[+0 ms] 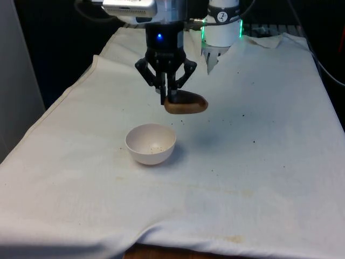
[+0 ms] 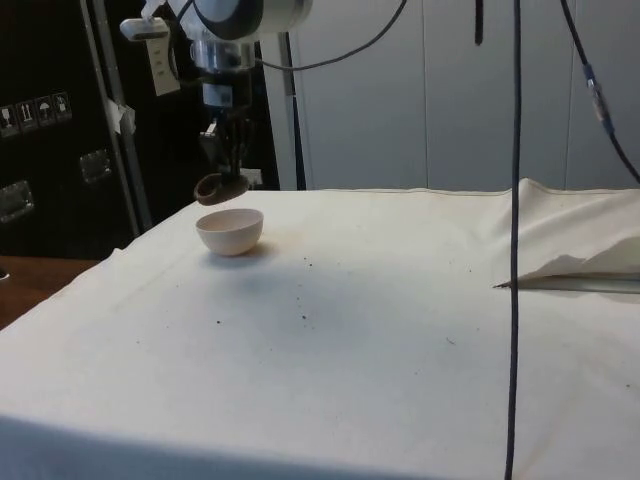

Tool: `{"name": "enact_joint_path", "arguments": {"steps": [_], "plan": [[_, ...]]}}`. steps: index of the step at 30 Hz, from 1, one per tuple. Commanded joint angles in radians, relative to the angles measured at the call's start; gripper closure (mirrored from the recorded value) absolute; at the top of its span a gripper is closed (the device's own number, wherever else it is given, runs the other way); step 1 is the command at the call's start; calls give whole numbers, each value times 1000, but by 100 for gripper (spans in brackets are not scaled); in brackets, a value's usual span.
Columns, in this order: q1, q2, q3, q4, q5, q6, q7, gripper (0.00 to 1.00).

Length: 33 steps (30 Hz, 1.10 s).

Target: Pour the coffee beans from the cup into the bowl.

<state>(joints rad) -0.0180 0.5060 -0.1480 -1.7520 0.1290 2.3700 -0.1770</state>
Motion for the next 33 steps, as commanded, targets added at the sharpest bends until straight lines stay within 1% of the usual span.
{"name": "enact_joint_path", "arguments": {"steps": [1,5,6,7,9,13,14,15,16,18,24,25,26,28,30,32,33], "plan": [[-3,10,-4,18,-2,-15,-3,100],[1,30,-23,53,-8,-25,-12,100],[0,27,-20,47,0,-14,-14,100],[2,33,-27,59,-10,-27,-14,100],[4,38,-33,67,-15,-29,-16,100],[3,46,-42,84,-31,-33,-19,100],[2,52,-48,93,-38,-34,-23,100],[1,47,-45,84,-30,-20,-24,100],[1,54,-51,97,-41,-35,-24,100],[0,60,-58,107,-49,-37,-28,100],[2,81,-84,142,-68,-45,-44,100],[1,75,-78,132,-57,-34,-44,100],[2,83,-87,146,-71,-46,-46,100],[4,90,-97,156,-82,-47,-49,100],[5,91,-99,159,-87,-47,-49,100],[7,95,-104,164,-104,-48,-46,100],[2,90,-96,156,-93,-35,-51,100]]}}
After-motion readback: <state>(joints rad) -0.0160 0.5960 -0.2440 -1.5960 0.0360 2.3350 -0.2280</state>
